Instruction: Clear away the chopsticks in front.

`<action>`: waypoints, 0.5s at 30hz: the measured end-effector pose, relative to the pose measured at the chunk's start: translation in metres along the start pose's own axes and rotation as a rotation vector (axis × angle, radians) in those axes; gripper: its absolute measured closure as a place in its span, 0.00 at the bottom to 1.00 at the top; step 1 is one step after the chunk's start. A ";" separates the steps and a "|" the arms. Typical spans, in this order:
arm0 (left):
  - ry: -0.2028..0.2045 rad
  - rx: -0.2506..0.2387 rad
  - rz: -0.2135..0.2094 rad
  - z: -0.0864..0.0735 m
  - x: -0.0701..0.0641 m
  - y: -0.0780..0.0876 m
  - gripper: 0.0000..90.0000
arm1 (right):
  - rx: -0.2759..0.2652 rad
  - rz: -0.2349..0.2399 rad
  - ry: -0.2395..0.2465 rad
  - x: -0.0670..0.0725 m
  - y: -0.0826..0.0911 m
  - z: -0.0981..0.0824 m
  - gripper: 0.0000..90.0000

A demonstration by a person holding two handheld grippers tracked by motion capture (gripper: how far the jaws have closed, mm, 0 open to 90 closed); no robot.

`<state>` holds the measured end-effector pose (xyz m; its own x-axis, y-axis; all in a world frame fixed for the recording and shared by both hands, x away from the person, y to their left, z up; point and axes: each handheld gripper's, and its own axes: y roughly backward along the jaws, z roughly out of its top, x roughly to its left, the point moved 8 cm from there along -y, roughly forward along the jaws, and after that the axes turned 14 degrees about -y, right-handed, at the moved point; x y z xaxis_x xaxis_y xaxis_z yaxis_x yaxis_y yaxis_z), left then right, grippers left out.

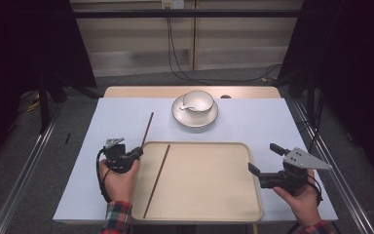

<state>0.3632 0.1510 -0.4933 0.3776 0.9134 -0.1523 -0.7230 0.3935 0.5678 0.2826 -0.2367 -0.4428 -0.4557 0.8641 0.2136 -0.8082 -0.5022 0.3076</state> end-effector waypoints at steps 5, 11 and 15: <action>0.012 -0.004 -0.009 -0.005 -0.002 0.006 0.95 | 0.005 -0.009 0.000 -0.002 0.002 -0.003 0.02; 0.023 -0.010 -0.021 -0.010 -0.004 0.017 0.95 | 0.010 -0.013 -0.002 -0.004 0.002 -0.004 0.02; 0.018 -0.025 -0.026 -0.016 -0.008 0.023 0.95 | 0.012 -0.012 0.011 -0.001 -0.001 -0.004 0.02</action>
<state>0.3346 0.1545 -0.4920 0.3856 0.9046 -0.1816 -0.7275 0.4191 0.5433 0.2827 -0.2369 -0.4468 -0.4503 0.8702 0.1997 -0.8091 -0.4923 0.3209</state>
